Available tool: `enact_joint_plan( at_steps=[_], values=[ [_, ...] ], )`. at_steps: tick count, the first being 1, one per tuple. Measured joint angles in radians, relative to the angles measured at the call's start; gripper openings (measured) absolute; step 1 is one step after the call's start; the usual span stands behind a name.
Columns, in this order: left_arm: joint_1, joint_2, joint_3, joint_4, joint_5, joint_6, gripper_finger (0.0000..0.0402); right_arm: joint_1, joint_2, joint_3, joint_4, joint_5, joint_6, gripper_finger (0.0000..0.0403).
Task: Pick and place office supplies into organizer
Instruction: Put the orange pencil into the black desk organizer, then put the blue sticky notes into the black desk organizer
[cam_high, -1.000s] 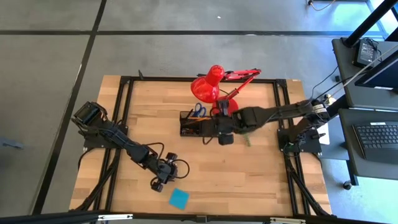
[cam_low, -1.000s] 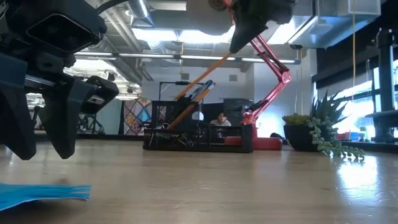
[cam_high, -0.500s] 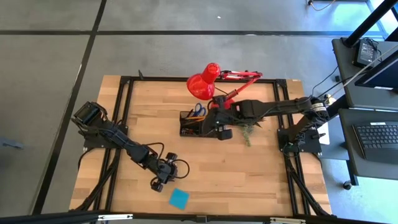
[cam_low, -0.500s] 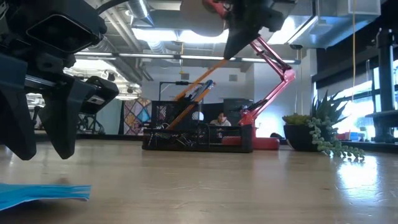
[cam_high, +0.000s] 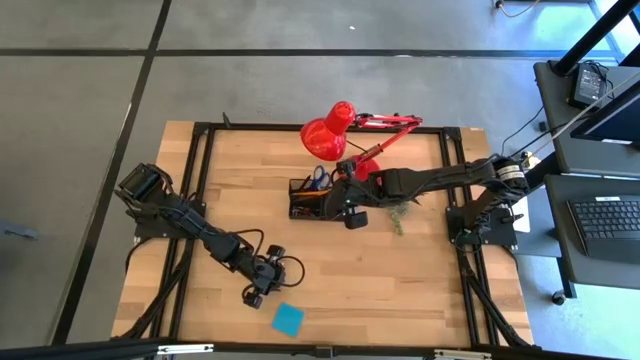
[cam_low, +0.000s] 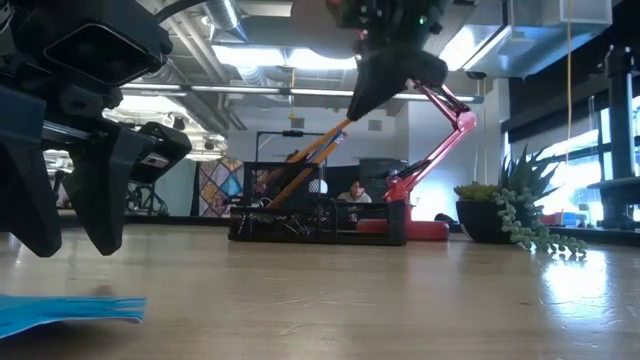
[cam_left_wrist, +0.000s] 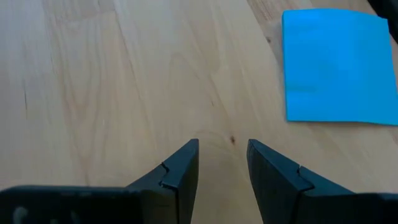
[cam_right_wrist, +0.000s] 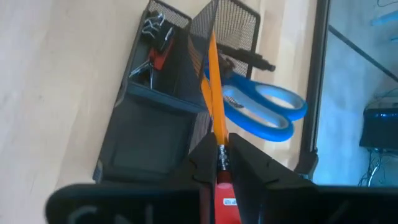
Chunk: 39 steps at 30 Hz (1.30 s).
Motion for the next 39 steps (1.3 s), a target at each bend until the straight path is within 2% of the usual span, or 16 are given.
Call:
enact_joint_plan(
  at_steps=[9, 20, 31, 35, 39],
  values=[
    [0.0, 0.0, 0.0, 0.0, -0.001, 0.0, 0.0129, -0.022, 0.001, -0.053, 0.081, -0.001, 0.0, 0.0035],
    [0.0, 0.0, 0.0, 0.0, -0.001, 0.0, 0.0129, -0.022, 0.002, -0.06, 0.08, -0.001, -0.001, 0.0036],
    [0.0, 0.0, 0.0, 0.0, -0.001, 0.0, 0.0129, -0.022, 0.001, -0.06, 0.08, 0.0, 0.003, 0.0089],
    [0.0, 0.0, 0.0, 0.0, -0.001, 0.0, 0.0129, -0.022, 0.001, -0.06, 0.079, 0.004, 0.003, 0.0095],
    [0.0, 0.0, 0.0, 0.0, -0.001, 0.0, 0.0129, -0.017, -0.011, -0.06, 0.07, 0.06, 0.007, 0.0096]
  ],
)
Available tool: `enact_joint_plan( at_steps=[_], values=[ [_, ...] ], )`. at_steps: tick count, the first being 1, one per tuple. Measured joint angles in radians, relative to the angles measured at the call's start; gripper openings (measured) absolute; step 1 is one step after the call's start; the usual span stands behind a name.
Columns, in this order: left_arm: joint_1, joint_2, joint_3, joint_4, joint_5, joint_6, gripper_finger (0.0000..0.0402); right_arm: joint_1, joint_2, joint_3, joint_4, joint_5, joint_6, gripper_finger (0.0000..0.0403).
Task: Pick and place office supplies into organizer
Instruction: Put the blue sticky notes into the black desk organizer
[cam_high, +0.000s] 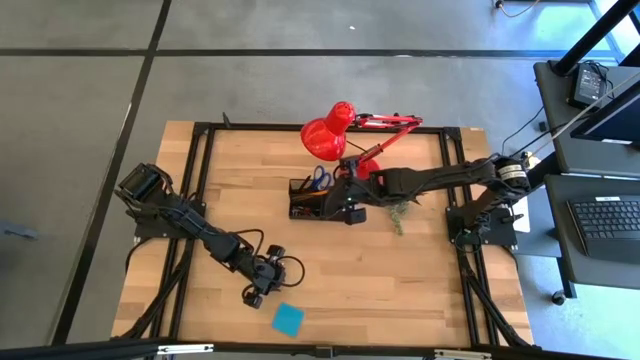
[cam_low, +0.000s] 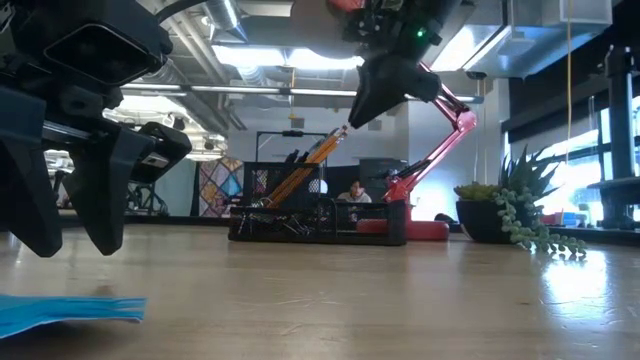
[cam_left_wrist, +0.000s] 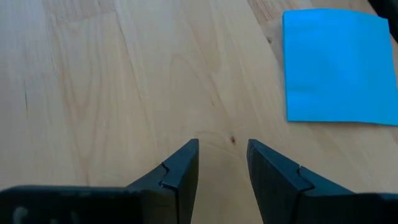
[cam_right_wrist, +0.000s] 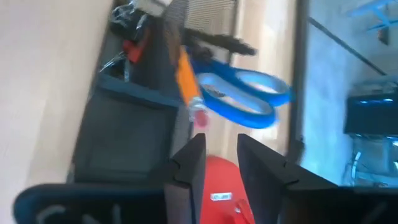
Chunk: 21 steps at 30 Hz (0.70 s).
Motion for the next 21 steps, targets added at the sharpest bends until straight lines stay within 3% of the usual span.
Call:
enact_joint_plan(
  at_steps=[4, 8, 14, 21],
  values=[
    [0.0, 0.0, 0.0, 0.0, 0.0, 0.0, 0.0129, 0.026, -0.042, 0.0, -0.015, 0.008, 0.044, 0.0096],
    [0.0, 0.0, 0.0, 0.0, -0.011, 0.0, 0.0129, 0.074, -0.098, 0.0, -0.047, 0.005, 0.187, 0.0096],
    [0.004, 0.0, 0.003, -0.001, -0.061, 0.0, 0.0129, 0.201, -0.152, 0.001, -0.064, -0.016, 0.346, 0.0097],
    [0.002, -0.029, 0.06, -0.001, 0.194, -0.111, 0.0129, 0.365, -0.106, 0.002, -0.052, -0.016, 0.428, 0.0097]
  ],
)
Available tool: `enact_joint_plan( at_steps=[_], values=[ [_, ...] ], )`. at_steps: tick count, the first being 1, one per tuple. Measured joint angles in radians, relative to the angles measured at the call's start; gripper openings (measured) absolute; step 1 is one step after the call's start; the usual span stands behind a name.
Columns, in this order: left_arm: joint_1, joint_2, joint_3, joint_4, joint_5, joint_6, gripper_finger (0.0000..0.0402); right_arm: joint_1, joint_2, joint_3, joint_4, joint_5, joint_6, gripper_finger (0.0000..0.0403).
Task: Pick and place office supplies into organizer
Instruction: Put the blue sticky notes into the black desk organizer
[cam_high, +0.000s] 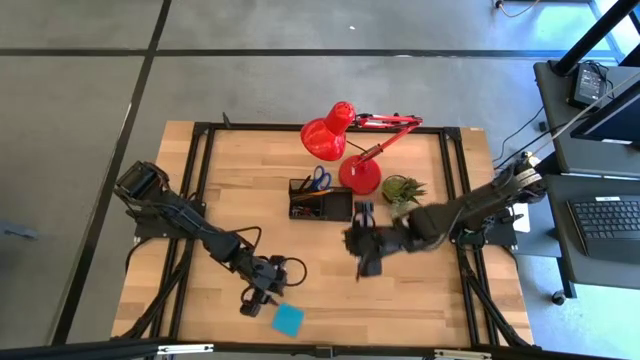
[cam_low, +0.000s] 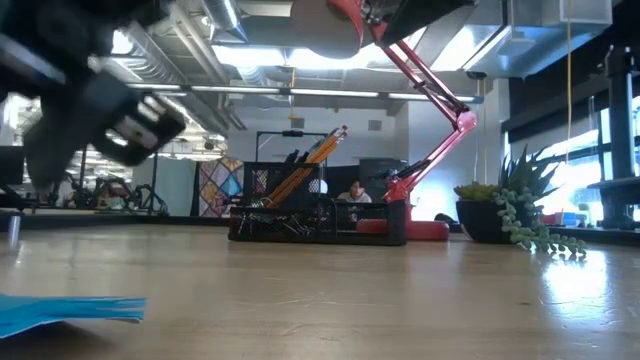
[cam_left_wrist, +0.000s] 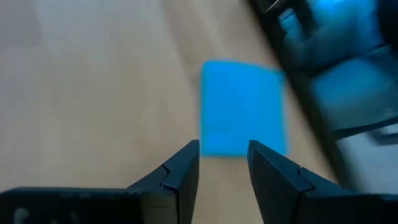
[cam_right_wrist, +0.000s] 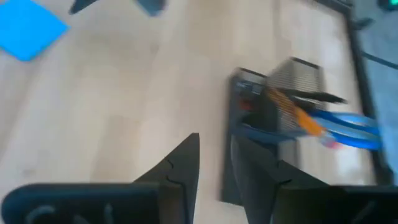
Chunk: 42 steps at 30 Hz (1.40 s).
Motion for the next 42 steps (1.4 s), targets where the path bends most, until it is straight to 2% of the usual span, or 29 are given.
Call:
enact_joint_plan(
  at_steps=[2, 4, 10, 14, 23, 33, 39, 42],
  values=[
    [-0.007, -0.01, 0.023, 0.002, 0.025, -0.021, 0.0129, 0.04, 0.022, 0.0, 0.017, 0.005, 0.019, 0.0097],
    [-0.021, -0.015, 0.048, -0.002, 0.006, -0.011, 0.0129, 0.072, 0.046, 0.0, 0.033, 0.007, 0.032, 0.0097],
    [-0.093, -0.003, 0.122, -0.108, -0.197, 0.012, 0.0129, 0.13, 0.127, 0.0, 0.124, 0.014, 0.045, 0.0097],
    [-0.137, 0.025, 0.143, -0.085, -0.26, -0.015, 0.0129, 0.146, 0.163, 0.0, 0.151, 0.014, 0.049, 0.0097],
    [-0.182, 0.154, 0.193, -0.022, -0.267, -0.063, 0.0129, 0.15, 0.194, -0.001, 0.206, 0.014, 0.067, 0.0097],
    [-0.19, 0.239, 0.197, -0.068, -0.27, -0.203, 0.0129, 0.207, 0.234, -0.002, 0.332, 0.007, -0.054, 0.0097],
    [-0.183, 0.26, 0.201, -0.056, -0.291, -0.205, 0.0129, 0.241, 0.299, -0.002, 0.393, 0.008, -0.089, 0.0097],
    [-0.173, 0.262, 0.2, -0.057, -0.336, -0.161, 0.0129, 0.248, 0.331, -0.002, 0.392, 0.007, -0.083, 0.0097]
  ],
)
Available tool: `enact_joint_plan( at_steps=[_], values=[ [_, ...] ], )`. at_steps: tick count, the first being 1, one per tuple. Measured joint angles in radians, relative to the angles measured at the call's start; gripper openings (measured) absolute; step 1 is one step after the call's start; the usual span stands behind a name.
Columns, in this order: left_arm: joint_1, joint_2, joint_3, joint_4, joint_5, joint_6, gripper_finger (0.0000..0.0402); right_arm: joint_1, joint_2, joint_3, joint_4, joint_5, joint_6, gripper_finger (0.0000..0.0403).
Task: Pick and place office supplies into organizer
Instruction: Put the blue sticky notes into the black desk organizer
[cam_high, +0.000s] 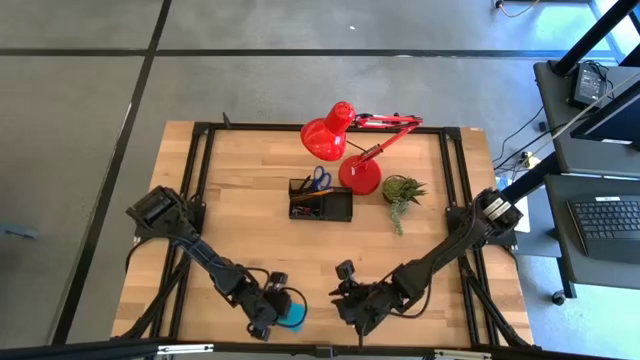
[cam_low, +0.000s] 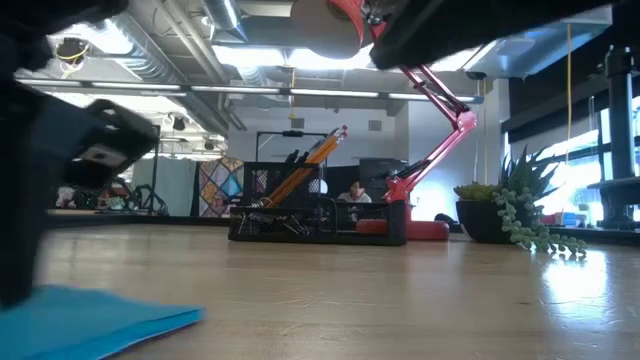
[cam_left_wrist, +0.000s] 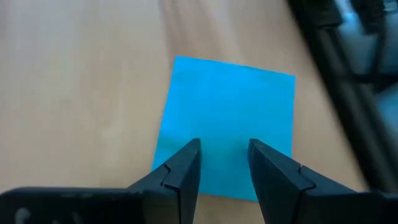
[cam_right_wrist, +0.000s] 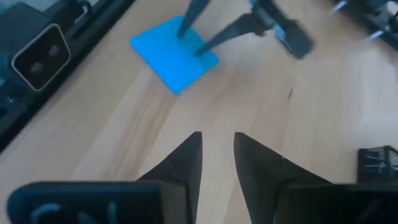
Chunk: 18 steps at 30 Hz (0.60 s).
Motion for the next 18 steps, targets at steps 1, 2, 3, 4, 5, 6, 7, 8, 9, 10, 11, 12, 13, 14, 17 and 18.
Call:
enact_joint_plan(
  at_steps=[1, 2, 3, 4, 5, 6, 7, 8, 9, 10, 11, 12, 13, 14, 17, 18],
  values=[
    [0.005, 0.001, -0.001, -0.003, -0.019, 0.022, 0.0129, 0.001, 0.006, 0.0, 0.0, 0.0, 0.008, 0.0097],
    [0.01, 0.002, -0.001, -0.005, -0.047, 0.043, 0.0129, 0.0, 0.012, 0.0, 0.001, 0.001, 0.021, 0.0097],
    [0.017, 0.003, -0.002, -0.007, -0.074, 0.061, 0.0129, 0.0, 0.017, 0.0, 0.001, 0.002, 0.028, 0.0097],
    [0.028, 0.003, -0.003, -0.008, -0.092, 0.078, 0.0129, -0.001, 0.023, 0.0, 0.001, 0.002, 0.035, 0.0097],
    [0.04, 0.003, -0.003, -0.01, -0.107, 0.089, 0.0129, -0.001, 0.028, 0.0, 0.0, 0.002, 0.042, 0.0097],
    [0.053, 0.003, -0.003, -0.01, -0.117, 0.094, 0.0129, -0.001, 0.033, 0.0, -0.002, 0.002, 0.044, 0.0097],
    [0.068, 0.003, -0.003, -0.01, -0.119, 0.094, 0.0129, -0.001, 0.037, 0.0, -0.005, 0.003, 0.045, 0.0097],
    [0.082, 0.003, -0.003, -0.01, -0.12, 0.096, 0.0129, -0.001, 0.04, 0.0, -0.009, 0.003, 0.044, 0.0097],
    [0.097, 0.003, -0.003, -0.01, -0.121, 0.099, 0.0129, -0.001, 0.042, 0.0, -0.014, 0.003, 0.042, 0.0097],
    [0.112, 0.003, -0.003, -0.01, -0.122, 0.106, 0.0129, 0.0, 0.044, 0.0, -0.026, 0.003, 0.04, 0.0097],
    [0.127, 0.003, -0.003, -0.01, -0.124, 0.117, 0.0129, 0.0, 0.044, 0.0, -0.038, 0.002, 0.032, 0.0097],
    [0.141, 0.003, -0.003, -0.01, -0.125, 0.131, 0.0129, 0.0, 0.044, 0.0, -0.046, 0.003, 0.025, 0.0097],
    [0.155, 0.003, -0.003, -0.009, -0.126, 0.147, 0.0129, 0.0, 0.044, 0.0, -0.053, 0.004, 0.022, 0.0097],
    [0.168, 0.003, -0.003, -0.008, -0.126, 0.166, 0.0129, 0.0, 0.044, 0.0, -0.06, 0.007, 0.021, 0.0097],
    [0.195, -0.008, -0.004, -0.013, -0.12, 0.235, 0.0129, -0.001, 0.044, -0.005, -0.089, 0.033, 0.021, 0.0097],
    [0.2, -0.013, -0.004, -0.019, -0.116, 0.256, 0.0129, -0.001, 0.042, -0.021, -0.075, 0.035, 0.021, 0.0097]
  ],
)
